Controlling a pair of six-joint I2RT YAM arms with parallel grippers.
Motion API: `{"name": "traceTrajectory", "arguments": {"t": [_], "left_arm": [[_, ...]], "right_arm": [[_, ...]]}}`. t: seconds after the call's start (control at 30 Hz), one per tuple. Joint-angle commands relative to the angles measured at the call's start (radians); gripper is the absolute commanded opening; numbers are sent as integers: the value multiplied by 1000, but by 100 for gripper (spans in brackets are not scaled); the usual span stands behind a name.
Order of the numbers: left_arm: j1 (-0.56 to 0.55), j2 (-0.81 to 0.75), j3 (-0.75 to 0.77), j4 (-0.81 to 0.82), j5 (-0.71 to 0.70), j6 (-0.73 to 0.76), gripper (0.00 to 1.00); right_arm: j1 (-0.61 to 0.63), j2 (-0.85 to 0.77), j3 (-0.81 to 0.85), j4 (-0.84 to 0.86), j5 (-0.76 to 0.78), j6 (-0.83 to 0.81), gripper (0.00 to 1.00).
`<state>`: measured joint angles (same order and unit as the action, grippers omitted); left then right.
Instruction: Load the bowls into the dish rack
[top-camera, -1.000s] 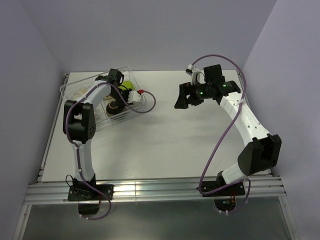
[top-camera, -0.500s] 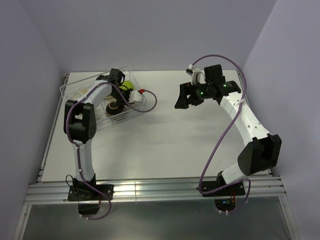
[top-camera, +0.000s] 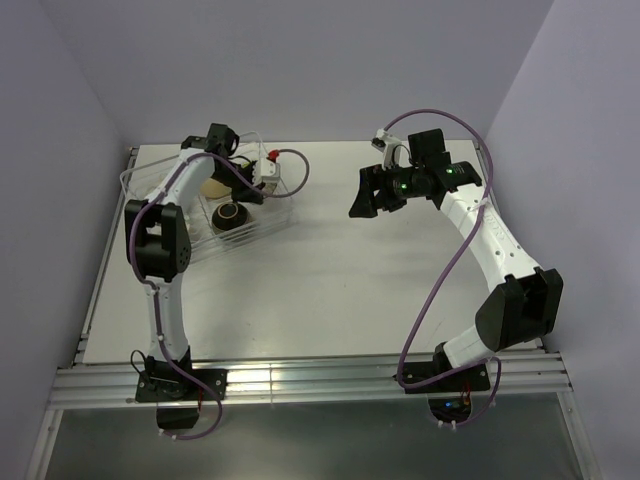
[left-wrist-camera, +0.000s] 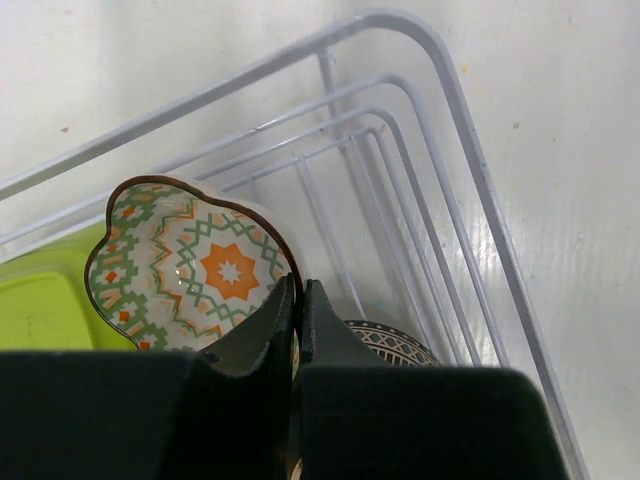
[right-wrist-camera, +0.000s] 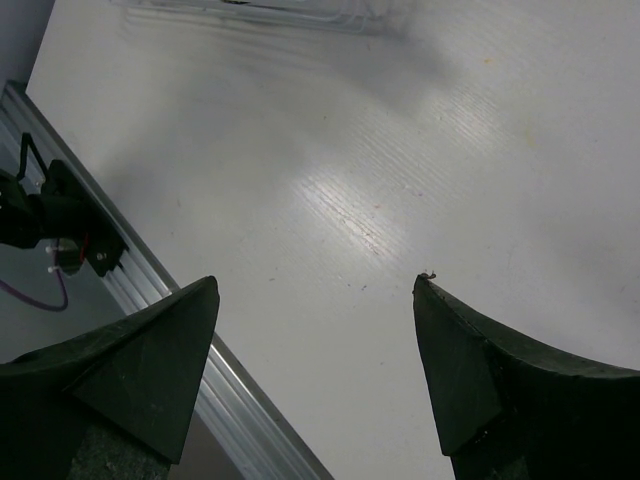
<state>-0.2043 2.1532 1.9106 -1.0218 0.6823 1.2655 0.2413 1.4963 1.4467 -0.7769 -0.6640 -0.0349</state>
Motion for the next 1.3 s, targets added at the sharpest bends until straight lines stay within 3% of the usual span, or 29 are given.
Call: {"name": "traceTrajectory", "arguments": {"t": [0.0, 0.33, 0.6, 0.7, 0.93, 1.13, 1.27], "left_arm": [[26, 7, 83, -75, 161, -55, 0], [101, 36, 140, -135, 399, -204, 0], [149, 103, 151, -156, 615, -458, 0], [155, 119, 124, -92, 664, -610, 0], [161, 143, 82, 173, 671, -952, 0], [161, 180, 81, 189, 683, -1020, 0], [161, 200, 82, 106, 686, -968, 0]], "right_arm": [[-10, -2, 0, 2, -28, 0, 85], [-10, -16, -17, 2, -26, -7, 84], [-8, -16, -23, 5, -40, -2, 84], [-8, -16, -25, 4, -43, -3, 84], [-8, -19, -32, 4, -39, -3, 83], [-8, -24, -37, 5, -36, -7, 83], [-10, -22, -40, 5, -36, -8, 83]]}}
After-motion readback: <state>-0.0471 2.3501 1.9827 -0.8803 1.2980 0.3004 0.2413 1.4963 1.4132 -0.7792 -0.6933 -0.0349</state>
